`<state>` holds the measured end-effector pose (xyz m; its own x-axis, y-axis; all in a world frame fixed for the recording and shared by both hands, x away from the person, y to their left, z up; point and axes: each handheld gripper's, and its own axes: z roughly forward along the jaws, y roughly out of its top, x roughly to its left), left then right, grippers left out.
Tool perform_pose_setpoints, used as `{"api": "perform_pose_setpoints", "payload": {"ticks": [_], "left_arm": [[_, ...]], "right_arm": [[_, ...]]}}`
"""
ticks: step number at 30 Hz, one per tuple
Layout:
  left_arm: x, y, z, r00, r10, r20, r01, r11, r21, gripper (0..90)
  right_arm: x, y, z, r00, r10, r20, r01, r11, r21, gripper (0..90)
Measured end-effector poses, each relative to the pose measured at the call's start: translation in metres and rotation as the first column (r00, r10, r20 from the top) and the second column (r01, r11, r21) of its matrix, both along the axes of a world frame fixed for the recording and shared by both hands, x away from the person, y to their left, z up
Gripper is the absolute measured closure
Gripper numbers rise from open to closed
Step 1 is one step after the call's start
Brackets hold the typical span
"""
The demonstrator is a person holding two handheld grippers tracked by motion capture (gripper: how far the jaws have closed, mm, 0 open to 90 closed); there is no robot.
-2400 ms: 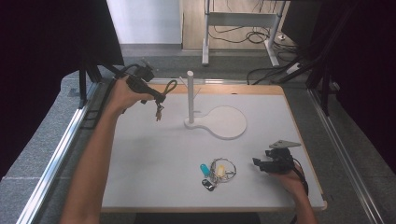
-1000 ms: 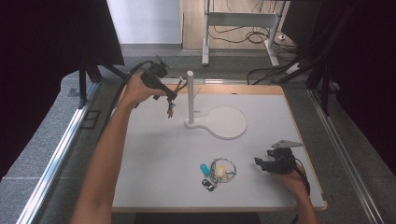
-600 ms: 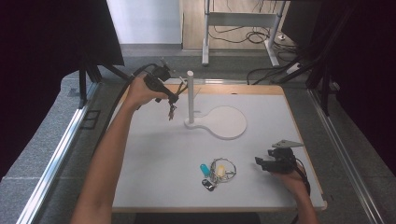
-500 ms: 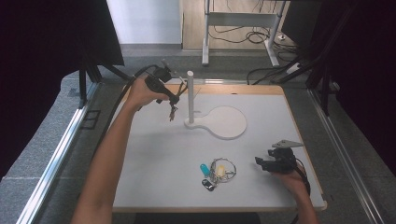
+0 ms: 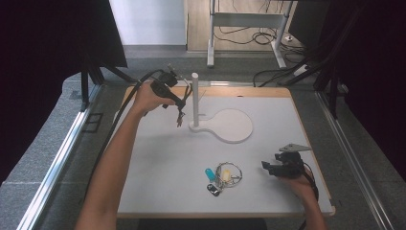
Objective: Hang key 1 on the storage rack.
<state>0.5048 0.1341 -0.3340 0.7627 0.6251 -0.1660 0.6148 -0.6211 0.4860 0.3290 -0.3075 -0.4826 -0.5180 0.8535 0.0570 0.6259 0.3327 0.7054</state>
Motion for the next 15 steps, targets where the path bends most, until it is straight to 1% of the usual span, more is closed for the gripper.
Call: {"api": "perform_pose_setpoints", "payload": {"ticks": [1, 2, 5, 7, 8, 11, 13, 14, 15], "left_arm": [[0.000, 0.000, -0.001, 1.0000, 0.000, -0.003, 0.000, 1.0000, -0.007, 62.8], [0.000, 0.002, -0.001, 1.0000, -0.002, 0.000, 0.002, 1.0000, -0.002, 61.4], [-0.003, 0.006, -0.001, 0.9999, 0.001, 0.015, -0.001, 0.9998, -0.018, 60.9], [-0.006, 0.008, 0.000, 0.9997, 0.004, 0.022, -0.004, 0.9998, -0.018, 60.1], [-0.011, 0.011, 0.001, 0.9993, 0.008, 0.036, -0.007, 0.9996, -0.028, 59.5], [-0.022, 0.016, 0.003, 0.9982, 0.013, 0.059, -0.011, 0.9992, -0.038, 57.5], [-0.030, 0.019, 0.001, 0.9972, 0.018, 0.072, -0.015, 0.9990, -0.042, 55.1], [-0.030, 0.019, 0.001, 0.9972, 0.018, 0.072, -0.015, 0.9990, -0.042, 54.3], [-0.039, 0.023, -0.002, 0.9962, 0.024, 0.084, -0.021, 0.9991, -0.038, 53.3]], "right_arm": [[0.000, 0.000, 0.000, 1.0000, 0.001, -0.001, -0.001, 1.000, 0.000, 31.4], [0.000, 0.000, 0.000, 1.0000, 0.001, 0.000, -0.001, 1.000, 0.000, 31.4], [-0.001, -0.001, 0.001, 1.0000, 0.001, 0.001, -0.001, 1.000, 0.001, 31.4], [-0.001, -0.002, 0.002, 1.0000, 0.003, 0.005, -0.003, 1.000, 0.001, 31.4], [-0.001, -0.002, 0.003, 1.0000, 0.001, 0.008, -0.001, 1.000, 0.001, 31.4], [-0.002, -0.002, 0.004, 0.9999, -0.002, 0.011, 0.002, 1.000, 0.004, 31.4], [-0.002, -0.002, 0.005, 0.9999, 0.000, 0.014, 0.000, 1.000, 0.004, 31.5], [-0.002, -0.002, 0.005, 0.9999, 0.000, 0.014, 0.000, 1.000, 0.004, 31.5], [-0.003, -0.002, 0.006, 0.9999, 0.004, 0.016, -0.004, 1.000, 0.004, 31.5]]}}
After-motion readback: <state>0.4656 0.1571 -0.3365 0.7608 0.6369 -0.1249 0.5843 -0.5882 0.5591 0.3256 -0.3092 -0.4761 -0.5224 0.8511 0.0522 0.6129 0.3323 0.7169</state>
